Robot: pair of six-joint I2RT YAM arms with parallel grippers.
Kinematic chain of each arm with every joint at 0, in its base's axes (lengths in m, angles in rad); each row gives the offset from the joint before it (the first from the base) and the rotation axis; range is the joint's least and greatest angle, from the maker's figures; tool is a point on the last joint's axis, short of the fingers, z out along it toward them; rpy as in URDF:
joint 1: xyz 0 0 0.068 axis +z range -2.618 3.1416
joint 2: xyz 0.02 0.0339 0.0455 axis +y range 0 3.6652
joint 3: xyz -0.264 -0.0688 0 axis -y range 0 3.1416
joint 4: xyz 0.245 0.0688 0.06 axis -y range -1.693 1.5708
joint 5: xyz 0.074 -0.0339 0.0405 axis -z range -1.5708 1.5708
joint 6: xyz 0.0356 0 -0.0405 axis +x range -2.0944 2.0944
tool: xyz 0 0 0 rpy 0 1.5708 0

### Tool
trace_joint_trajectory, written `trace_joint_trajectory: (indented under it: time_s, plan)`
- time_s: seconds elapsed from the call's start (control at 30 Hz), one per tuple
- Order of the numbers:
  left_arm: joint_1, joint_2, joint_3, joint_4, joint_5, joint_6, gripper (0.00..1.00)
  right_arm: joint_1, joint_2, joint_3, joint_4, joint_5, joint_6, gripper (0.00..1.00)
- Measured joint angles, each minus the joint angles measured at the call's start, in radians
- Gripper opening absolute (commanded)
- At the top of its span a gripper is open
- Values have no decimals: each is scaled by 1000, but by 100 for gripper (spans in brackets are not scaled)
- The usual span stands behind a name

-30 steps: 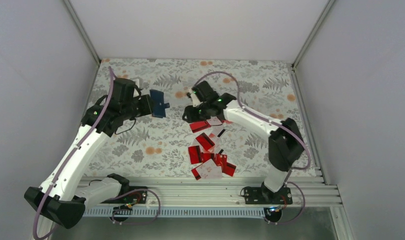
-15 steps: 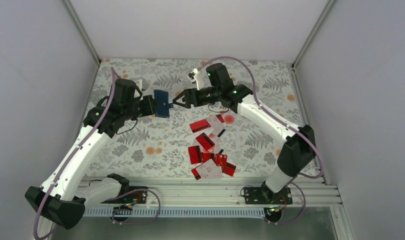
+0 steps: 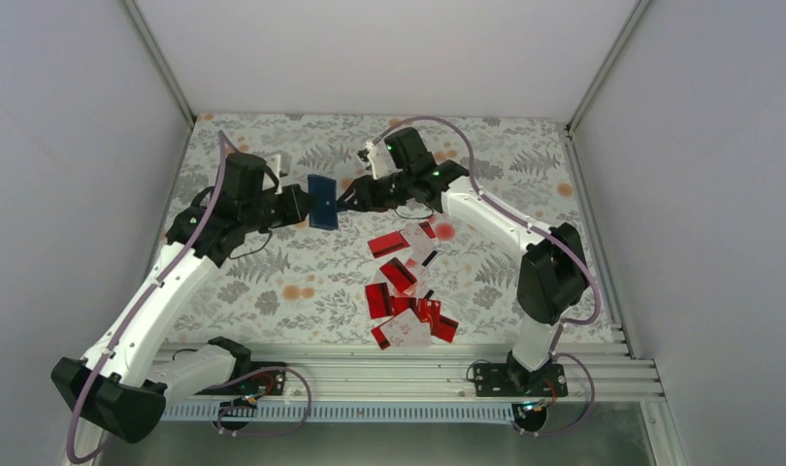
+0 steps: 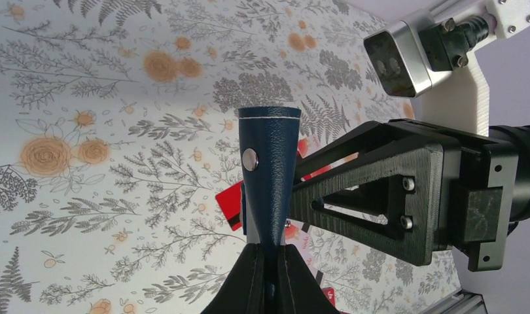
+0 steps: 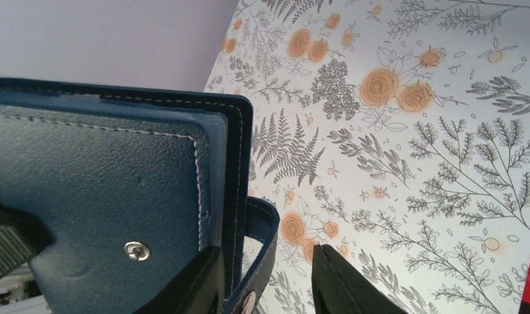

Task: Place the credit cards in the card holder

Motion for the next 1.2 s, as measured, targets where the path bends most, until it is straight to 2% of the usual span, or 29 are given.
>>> trace_joint_trajectory:
  time_s: [0.13,0.47,0.73,0.97,1.2]
  plan:
    - [0,10,0,3,6,0,2,0,0,-5,-4,16,7,24]
    - [0,31,0,26,19,-1,2,0,10,-31,0,17,8,24]
    - [0,43,-29,61,19,-19,2,0,46,-48,19,-32,18,18]
    - [0,47,-52,63,19,-23,2,0,57,-51,33,-34,25,4]
    - [0,47,-82,80,19,-22,2,0,91,-51,37,-42,19,4]
